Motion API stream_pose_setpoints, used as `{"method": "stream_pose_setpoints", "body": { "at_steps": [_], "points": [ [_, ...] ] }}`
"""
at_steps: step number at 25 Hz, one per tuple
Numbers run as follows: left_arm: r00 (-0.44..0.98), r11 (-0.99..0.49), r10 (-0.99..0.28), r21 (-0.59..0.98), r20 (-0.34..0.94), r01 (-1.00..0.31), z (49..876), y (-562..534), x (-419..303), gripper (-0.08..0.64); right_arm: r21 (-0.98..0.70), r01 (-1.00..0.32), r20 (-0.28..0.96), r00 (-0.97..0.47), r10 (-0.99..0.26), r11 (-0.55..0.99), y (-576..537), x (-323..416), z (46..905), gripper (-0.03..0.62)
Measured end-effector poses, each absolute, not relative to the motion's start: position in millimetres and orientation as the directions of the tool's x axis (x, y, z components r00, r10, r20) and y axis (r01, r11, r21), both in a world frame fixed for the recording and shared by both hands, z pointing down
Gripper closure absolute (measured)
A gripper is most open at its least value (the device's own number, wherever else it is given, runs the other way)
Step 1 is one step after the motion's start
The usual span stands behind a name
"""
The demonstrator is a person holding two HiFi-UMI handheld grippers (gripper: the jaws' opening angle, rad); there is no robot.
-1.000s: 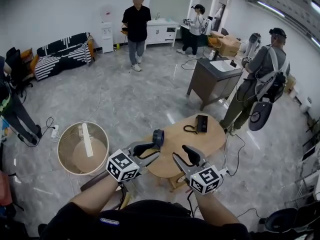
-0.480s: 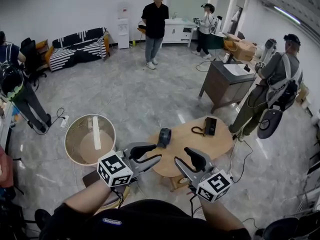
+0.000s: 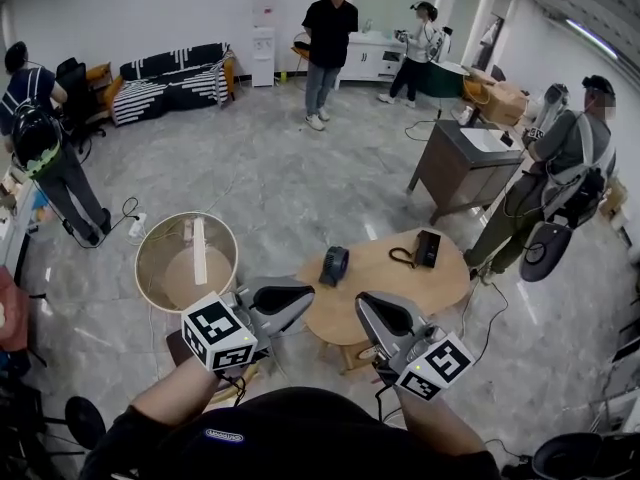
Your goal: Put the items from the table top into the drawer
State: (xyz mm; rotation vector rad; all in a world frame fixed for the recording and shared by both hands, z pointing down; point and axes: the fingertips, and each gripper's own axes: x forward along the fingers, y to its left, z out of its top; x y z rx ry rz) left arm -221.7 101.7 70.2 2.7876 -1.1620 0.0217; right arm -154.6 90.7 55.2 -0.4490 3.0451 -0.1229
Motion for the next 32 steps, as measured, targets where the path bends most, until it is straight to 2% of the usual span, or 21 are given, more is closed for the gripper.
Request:
{"method": "stream_pose_setpoints", "body": {
  "at_steps": [10, 17, 32],
  "points": [
    [0.687, -0.679, -0.726, 0.117, 0.045, -0.725, 71.4, 98.2, -228.2, 0.558, -0.035, -0.286, -0.024, -0.958, -0.287, 0.958, 85.4, -170.0, 63.6, 0.563],
    [0.677, -0.670, -0.735, 0.122, 0.028, -0.732, 75.6, 102.4, -230.9, 0.558, -0.123, -0.253, -0.029, -0.966, -0.258, 0.960, 83.1, -172.3, 78.3, 0.563],
    [0.672, -0.663, -0.740, 0.124, 0.039, -0.738, 82.4, 101.5, -232.8, 0.558, -0.125, -0.283, -0.027, -0.957, -0.288, 0.951, 84.5, -167.2, 81.7, 0.563]
  ]
}}
